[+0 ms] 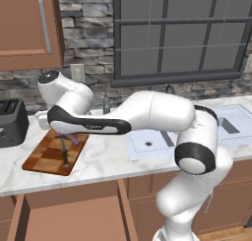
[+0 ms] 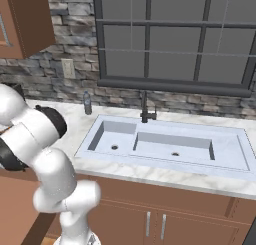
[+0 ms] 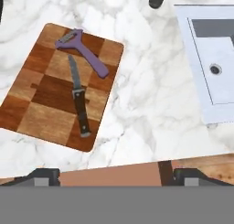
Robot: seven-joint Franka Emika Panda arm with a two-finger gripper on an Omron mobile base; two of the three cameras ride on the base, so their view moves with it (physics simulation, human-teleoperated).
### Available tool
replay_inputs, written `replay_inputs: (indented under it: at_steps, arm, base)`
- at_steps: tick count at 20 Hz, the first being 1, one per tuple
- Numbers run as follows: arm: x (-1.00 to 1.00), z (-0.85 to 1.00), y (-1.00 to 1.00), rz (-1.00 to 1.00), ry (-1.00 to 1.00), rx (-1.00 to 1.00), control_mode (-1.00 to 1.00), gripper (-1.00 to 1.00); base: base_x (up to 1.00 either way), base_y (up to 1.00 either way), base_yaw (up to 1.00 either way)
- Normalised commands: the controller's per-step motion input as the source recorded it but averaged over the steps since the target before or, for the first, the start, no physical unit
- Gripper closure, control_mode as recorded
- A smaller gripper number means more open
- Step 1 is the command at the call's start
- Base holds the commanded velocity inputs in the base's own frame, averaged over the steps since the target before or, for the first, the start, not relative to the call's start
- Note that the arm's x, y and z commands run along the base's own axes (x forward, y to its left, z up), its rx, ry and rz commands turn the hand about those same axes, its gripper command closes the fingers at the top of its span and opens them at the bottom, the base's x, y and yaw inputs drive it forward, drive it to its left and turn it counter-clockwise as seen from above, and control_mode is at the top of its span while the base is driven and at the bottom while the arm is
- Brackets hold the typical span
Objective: Open the drawer on the left and place the cutting tools on the cutting board.
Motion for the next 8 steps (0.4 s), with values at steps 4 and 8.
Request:
replay_inputs:
  at_steps: [4, 8]
  arm:
    - [-0.55, 0.62, -0.84, 0.03, 0.07, 0.09, -1.00, -1.00]
    - [-0.47, 0.35, -0.94, 0.04, 0.07, 0.09, -1.00, -1.00]
  base:
    - [0.00, 0.00, 0.00]
    - [0.00, 0.00, 0.00]
